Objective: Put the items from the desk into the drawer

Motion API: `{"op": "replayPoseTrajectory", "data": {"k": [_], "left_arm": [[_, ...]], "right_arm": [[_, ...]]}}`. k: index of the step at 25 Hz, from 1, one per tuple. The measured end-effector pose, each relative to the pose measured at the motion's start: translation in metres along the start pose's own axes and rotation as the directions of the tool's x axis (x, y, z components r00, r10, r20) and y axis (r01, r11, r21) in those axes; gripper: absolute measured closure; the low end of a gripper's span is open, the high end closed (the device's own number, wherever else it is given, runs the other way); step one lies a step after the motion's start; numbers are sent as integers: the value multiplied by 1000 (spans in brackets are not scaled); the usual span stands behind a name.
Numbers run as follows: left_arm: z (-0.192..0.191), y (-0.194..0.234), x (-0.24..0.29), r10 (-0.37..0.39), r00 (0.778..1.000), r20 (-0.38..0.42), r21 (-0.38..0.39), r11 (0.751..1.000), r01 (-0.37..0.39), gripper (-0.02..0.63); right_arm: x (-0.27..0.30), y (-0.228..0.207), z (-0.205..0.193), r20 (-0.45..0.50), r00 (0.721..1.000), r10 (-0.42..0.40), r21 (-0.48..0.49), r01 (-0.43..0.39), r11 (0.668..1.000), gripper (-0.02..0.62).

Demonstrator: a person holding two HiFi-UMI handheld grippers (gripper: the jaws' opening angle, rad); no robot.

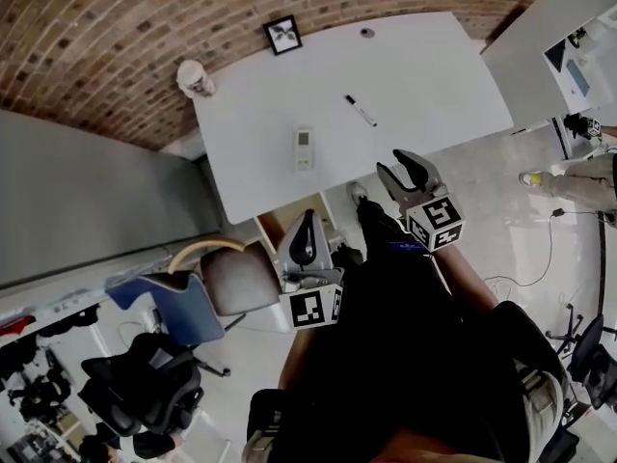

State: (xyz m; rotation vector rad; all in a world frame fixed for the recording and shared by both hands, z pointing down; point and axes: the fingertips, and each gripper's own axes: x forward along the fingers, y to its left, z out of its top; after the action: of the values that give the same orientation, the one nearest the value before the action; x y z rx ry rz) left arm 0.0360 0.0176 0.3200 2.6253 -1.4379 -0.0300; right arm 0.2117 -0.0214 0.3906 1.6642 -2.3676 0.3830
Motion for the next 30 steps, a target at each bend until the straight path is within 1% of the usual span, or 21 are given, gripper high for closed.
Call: {"op": "replayPoseTrajectory", "data": {"k": [3, 7, 11, 14, 17, 19, 21, 26, 30], "left_arm": [[3, 8, 19, 18, 1000, 5, 8, 1000, -18, 591], [7, 22, 53, 54, 999, 0, 1, 999, -54, 591], [9, 33, 93, 80, 997, -11, -9, 997, -80, 591], [8, 40, 124, 95, 995, -18, -10, 995, -95, 591], [5, 44, 149, 104, 994, -25, -17, 994, -104, 591], [4, 47, 164, 107, 994, -34, -13, 994, -107, 591], [2, 50, 177, 111, 993, -47, -7, 994, -111, 591], [-8, 52, 199, 130, 988, -85, -21, 991, -132, 591], [-11, 58, 220, 130, 987, -98, -28, 991, -133, 591]], "right_arm": [[27, -18, 1, -19, 1000, 7, -7, -7, 1000, 422], [69, -43, 1, -61, 998, 29, -13, -30, 999, 422], [111, -69, -7, -131, 990, 55, -15, -58, 998, 421], [143, -90, -24, -193, 979, 71, -13, -75, 997, 421], [172, -109, -55, -285, 955, 78, -1, -82, 997, 421], [195, -122, -74, -317, 945, 81, 13, -82, 997, 420], [214, -132, -95, -362, 928, 88, 26, -85, 996, 420], [245, -144, -142, -483, 867, 121, 59, -105, 993, 420], [266, -160, -175, -562, 820, 110, 60, -92, 994, 420]]}}
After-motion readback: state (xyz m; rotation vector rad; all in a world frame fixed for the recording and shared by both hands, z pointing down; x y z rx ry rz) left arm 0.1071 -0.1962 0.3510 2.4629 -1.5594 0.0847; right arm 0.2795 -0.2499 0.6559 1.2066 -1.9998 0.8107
